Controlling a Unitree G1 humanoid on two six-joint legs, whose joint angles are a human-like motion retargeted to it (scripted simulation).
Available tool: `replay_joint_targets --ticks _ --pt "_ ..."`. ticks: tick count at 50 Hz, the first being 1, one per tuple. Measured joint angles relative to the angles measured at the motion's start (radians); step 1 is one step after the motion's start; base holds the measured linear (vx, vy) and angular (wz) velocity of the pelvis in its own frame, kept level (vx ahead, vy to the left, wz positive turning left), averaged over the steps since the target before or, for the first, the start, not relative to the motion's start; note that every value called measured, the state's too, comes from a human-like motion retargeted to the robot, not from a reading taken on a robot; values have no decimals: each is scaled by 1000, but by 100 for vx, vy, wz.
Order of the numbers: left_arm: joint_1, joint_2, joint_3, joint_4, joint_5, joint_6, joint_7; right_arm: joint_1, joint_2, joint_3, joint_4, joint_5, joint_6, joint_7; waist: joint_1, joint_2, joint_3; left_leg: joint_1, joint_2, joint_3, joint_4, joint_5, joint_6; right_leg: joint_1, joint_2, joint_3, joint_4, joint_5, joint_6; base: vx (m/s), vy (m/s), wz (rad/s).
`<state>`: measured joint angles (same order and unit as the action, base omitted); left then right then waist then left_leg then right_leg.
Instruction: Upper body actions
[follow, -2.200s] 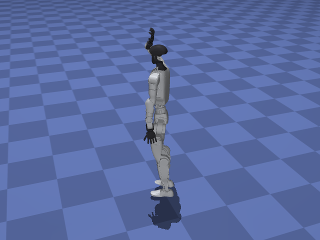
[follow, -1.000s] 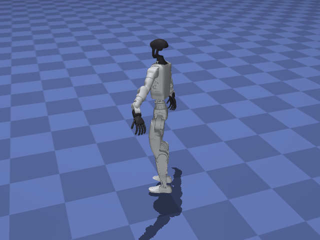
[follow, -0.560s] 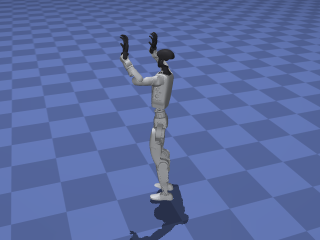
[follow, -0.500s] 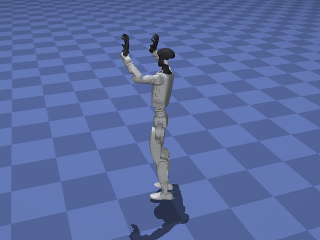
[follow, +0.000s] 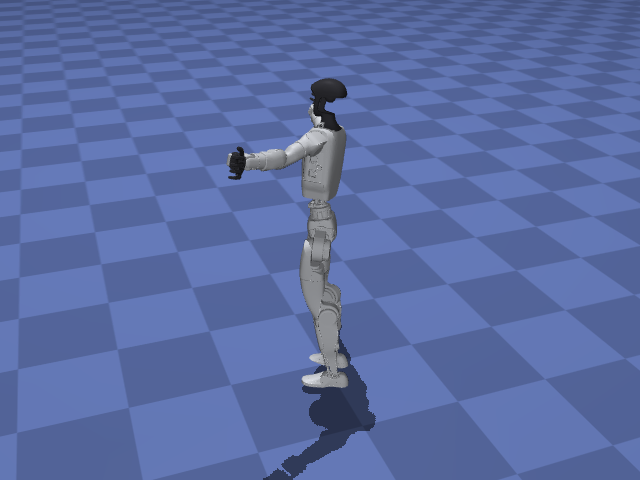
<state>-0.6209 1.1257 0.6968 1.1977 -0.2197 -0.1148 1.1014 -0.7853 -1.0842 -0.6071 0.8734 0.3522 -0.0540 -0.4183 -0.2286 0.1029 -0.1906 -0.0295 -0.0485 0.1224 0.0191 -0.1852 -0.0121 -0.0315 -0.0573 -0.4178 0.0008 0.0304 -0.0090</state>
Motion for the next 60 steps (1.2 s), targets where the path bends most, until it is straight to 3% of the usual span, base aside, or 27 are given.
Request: replay_joint_targets --ticks 2,9,12,17,20,25,28,33,37,40,42,43,45,48,50,55,58,60 --pt "-54 -7 -79 -72 63 0 1 -26 14 85 -84 -39 -69 -98 -7 0 -3 5 -1 -5 2 0 1 10 1 -5 0 -3 -1 1 -3 10" --pt "-318 1 -496 -455 550 144 -152 -184 -36 524 -541 -419 -43 -238 5 3 -42 7 -6 -1 3 -3 1 9 -4 0 1 -3 -1 5 -3 -4" --pt "-435 28 -713 -619 824 163 -256 -286 -92 733 -712 -680 6 -312 11 -1 -65 3 -8 -1 3 -4 1 4 -6 1 1 -3 0 7 -8 -2" --pt "-626 27 -1015 -792 1163 126 -380 -512 -130 1063 -880 -1064 172 -475 1 -5 -74 16 -7 -6 2 -4 4 19 -2 -5 1 -5 -1 2 -3 2" --pt "-685 -20 -1093 -784 1258 128 -411 -601 -102 1185 -863 -1164 153 -567 0 -4 -67 29 -6 -7 3 -4 4 31 0 -6 2 -6 -2 0 0 0" --pt "-650 12 -1017 -683 1269 190 -464 -554 -121 1107 -725 -1088 138 -538 16 0 -51 22 -6 -3 4 -3 3 23 -3 -2 2 -1 0 0 0 0" --pt "-539 72 -875 -584 1196 234 -430 -417 -122 904 -589 -998 116 -498 19 7 -57 0 -4 -1 3 -1 2 1 -8 -1 3 3 5 -6 5 3" --pt "-263 108 -482 -352 941 286 -196 -170 -77 486 -352 -797 118 -342 13 7 -40 -18 -5 -3 3 1 2 -18 -13 -1 4 5 7 -7 8 3" --pt "-60 47 -134 -201 375 174 -75 -23 -41 191 -228 -577 101 -191 14 11 -9 -16 -6 -2 2 1 2 -17 -12 0 4 5 6 -6 10 -2" --pt "-21 -48 42 -211 -129 57 -268 39 -1 29 -182 -343 70 -145 16 11 5 -15 -7 -2 2 1 3 -17 -12 -1 3 5 6 -9 5 1" --pt "-2 -73 97 -225 -309 -67 -376 49 35 -39 -179 -179 39 -138 16 8 7 -18 -8 -4 2 2 3 -18 -12 -3 2 5 6 -3 1 3" --pt "10 -73 108 -225 -343 -144 -353 44 53 -57 -186 -111 22 -144 15 7 6 -18 -8 -5 1 2 3 -18 -13 -4 1 5 6 0 0 0" --pt "32 -58 93 -225 -256 -287 -201 31 85 -52 -217 -19 -24 -174 8 4 5 -19 -9 -8 0 3 3 -17 -13 -8 0 4 6 0 0 0" --pt "12 -22 -6 -283 -6 -225 -37 4 82 63 -296 -83 -39 -212 -1 2 2 -13 -9 -10 0 3 4 -11 -11 -10 0 2 5 0 0 0" --pt "-51 -15 -107 -357 85 -155 -72 -38 74 185 -378 -158 -32 -224 -3 1 -1 -7 -9 -9 0 2 4 -5 -9 -10 0 2 4 0 0 0" --pt "-281 -50 -437 -570 362 -66 -214 -182 30 558 -639 -436 -38 -278 4 -4 -24 5 -9 -3 -1 1 4 2 -9 -6 1 3 2 6 -6 -8" --pt "-410 -69 -621 -678 595 -23 -384 -304 -27 785 -770 -715 51 -318 9 -12 -37 11 -9 0 -3 0 3 4 -8 -4 1 3 1 6 -8 -7" --pt "-479 -86 -727 -753 755 -8 -518 -397 -52 918 -842 -922 161 -336 9 -18 -42 15 -8 2 -4 0 4 8 -7 -4 1 3 0 6 -8 -4"
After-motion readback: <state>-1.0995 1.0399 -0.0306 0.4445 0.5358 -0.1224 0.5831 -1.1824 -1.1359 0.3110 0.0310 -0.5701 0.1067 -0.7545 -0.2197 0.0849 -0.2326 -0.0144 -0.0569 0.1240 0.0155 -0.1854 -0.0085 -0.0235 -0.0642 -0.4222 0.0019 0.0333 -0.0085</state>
